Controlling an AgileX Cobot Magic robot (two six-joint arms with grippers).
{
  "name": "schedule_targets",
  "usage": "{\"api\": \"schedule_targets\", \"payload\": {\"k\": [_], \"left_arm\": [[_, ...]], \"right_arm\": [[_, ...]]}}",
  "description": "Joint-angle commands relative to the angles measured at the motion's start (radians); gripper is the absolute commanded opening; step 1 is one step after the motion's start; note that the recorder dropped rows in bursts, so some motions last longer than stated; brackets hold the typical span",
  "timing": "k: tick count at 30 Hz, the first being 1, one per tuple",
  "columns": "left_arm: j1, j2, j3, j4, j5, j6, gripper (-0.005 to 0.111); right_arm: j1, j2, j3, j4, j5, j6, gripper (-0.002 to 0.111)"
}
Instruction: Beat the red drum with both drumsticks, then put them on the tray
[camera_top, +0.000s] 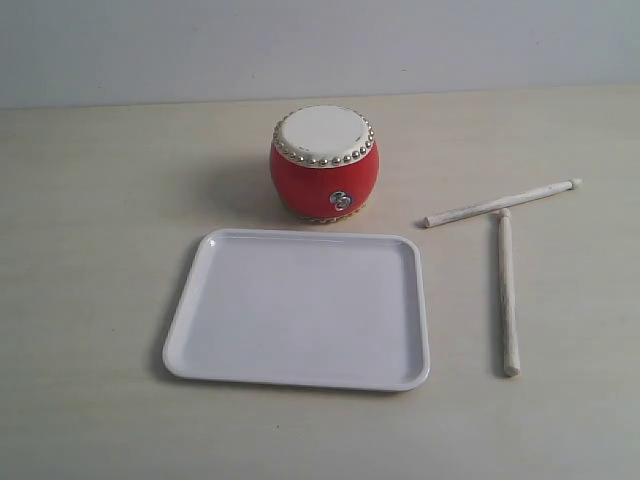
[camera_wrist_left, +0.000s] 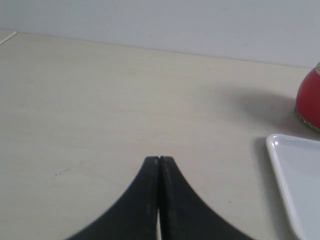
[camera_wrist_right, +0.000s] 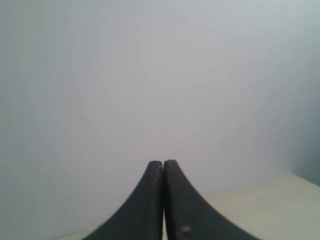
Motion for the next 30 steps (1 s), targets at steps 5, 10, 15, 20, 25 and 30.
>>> {"api": "schedule_targets", "payload": {"k": [5,10,15,20,25,30], "left_arm": [[-0.005,-0.005,0.000,-0.005,-0.011,0.000,0.000],[-0.005,-0.005,0.000,-0.005,-0.011,0.000,0.000],[-0.005,-0.005,0.000,-0.005,-0.011,0.000,0.000],[-0.005,-0.005,0.000,-0.005,-0.011,0.000,0.000],[-0.005,-0.005,0.000,-0.005,-0.011,0.000,0.000],[-0.005,-0.005,0.000,-0.005,-0.011,0.000,0.000]], "right_arm": [[-0.009,-0.005,0.004,0.015,-0.094,0.355,0.000],[-0.009,0.030,-0.036,0.103,0.059,0.493,0.000],[-0.007,0.249,-0.095,0.095,0.212,0.493,0.000],[0.012,0.357,-0.142,-0.032,0.246,0.492,0.000],[0.035,0.456,-0.238,-0.129,0.357,0.482,0.000],[0.034,0.580,-0.379,-0.129,0.502,0.391,0.000]]}}
